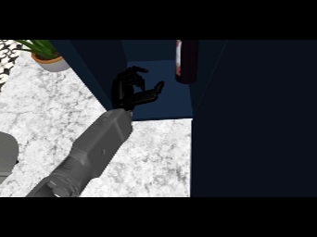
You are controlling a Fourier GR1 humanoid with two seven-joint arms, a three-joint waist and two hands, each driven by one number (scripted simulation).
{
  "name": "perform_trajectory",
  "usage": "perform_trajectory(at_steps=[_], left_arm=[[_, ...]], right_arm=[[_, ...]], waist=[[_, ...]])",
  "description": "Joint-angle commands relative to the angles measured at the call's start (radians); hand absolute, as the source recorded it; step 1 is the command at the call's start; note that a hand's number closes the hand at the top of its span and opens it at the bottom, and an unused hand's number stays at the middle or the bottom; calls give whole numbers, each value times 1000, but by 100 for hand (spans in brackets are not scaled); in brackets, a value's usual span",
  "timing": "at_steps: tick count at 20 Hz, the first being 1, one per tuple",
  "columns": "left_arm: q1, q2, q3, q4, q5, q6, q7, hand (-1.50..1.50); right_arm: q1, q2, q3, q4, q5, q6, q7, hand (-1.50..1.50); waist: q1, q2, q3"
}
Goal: Pick up the wine, place it into the cabinet and close the cabinet
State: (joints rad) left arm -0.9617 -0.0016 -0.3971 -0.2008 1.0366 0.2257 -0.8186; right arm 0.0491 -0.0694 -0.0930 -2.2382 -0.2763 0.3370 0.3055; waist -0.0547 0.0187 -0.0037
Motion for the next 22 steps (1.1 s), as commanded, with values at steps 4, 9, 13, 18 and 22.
perform_trajectory(at_steps=[4, 9, 13, 18, 22], left_arm=[[28, 14, 21, 8, -30, -21, -95, -150], [79, 25, 3, -65, -54, -49, -132, -150], [149, 35, -27, -163, -71, 13, -115, -150], [198, 73, -70, -328, -112, 66, -41, -150], [313, 92, -163, -554, -164, 105, 45, -150]], right_arm=[[-14, 2, -5, 33, 26, -2, -27, -150], [-35, -1, -18, 42, 20, -17, -13, -150], [21, 12, 9, 6, 49, -19, -1, -150], [75, 16, 22, -91, 24, -16, 27, -150], [13, 19, 27, -53, 44, -51, 59, -150]], waist=[[35, -12, 3], [51, -17, 3], [69, -26, 4], [70, -30, 4], [98, -37, 5]])
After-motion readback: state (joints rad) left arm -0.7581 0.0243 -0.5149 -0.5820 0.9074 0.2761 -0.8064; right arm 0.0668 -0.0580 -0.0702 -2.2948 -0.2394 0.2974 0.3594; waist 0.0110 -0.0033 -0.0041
